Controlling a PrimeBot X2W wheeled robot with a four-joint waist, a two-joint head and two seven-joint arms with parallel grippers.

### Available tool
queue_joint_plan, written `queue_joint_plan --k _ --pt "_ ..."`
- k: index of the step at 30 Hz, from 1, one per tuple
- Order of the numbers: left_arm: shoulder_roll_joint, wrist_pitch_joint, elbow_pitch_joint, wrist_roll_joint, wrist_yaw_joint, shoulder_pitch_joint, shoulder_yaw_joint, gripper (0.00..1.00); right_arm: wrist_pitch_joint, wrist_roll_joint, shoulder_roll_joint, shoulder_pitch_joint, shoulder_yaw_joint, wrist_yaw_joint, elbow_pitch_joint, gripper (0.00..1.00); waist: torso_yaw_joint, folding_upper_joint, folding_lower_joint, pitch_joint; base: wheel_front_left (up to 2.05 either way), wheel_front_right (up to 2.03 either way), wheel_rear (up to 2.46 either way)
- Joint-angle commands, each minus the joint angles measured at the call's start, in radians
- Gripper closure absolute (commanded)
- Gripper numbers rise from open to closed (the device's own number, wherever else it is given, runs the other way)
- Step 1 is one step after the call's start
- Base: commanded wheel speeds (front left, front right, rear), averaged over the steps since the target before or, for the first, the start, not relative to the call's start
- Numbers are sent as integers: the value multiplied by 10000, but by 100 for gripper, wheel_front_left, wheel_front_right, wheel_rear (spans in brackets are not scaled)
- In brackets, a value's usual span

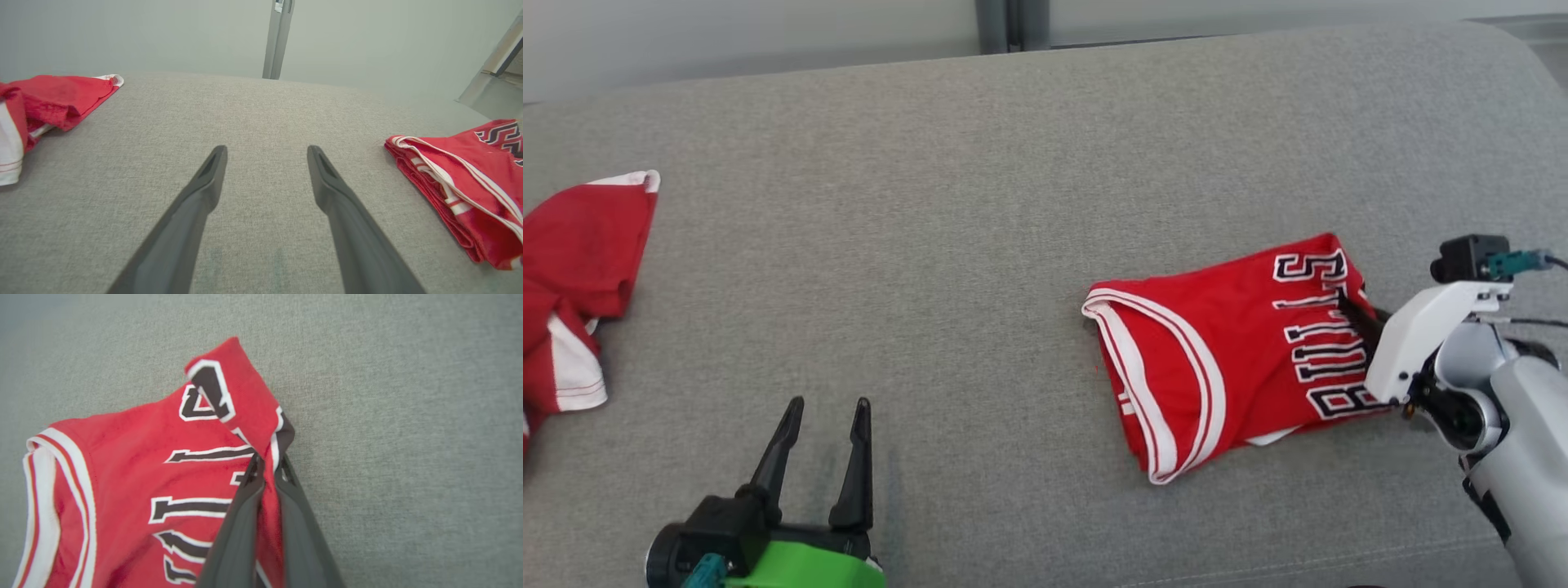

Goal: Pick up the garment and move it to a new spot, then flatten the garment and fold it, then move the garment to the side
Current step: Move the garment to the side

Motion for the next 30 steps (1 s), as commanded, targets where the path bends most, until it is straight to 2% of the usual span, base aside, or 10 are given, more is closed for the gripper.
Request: queue_joint_plan --k 1,7,15,26,30 --pt "165 -26 -72 14 -36 -329 -49 0 -135 -129 -139 -390 16 -15 -6 100 -563 -1 0 500 0 0 0" --pt "544 -24 -260 29 -36 -1290 -521 0 -966 -885 -299 -2029 -313 -15 690 100 -1072 -1 0 1644 0 0 0" --pt "892 -26 -691 50 -36 -2134 -689 0 -1398 -1730 -602 -4190 -1003 -15 1955 100 -1197 -1 0 2785 0 0 0" --pt "1219 -24 -1628 288 -36 -2178 -581 0 -1711 -2669 -1642 -5280 -2463 -15 3508 100 -1293 -1 0 3484 0 0 0" --pt "1305 -24 -1595 347 -36 -2224 -616 0 -2028 -3191 -1753 -5568 -2895 -15 3879 100 -1201 -1 0 3640 0 0 0"
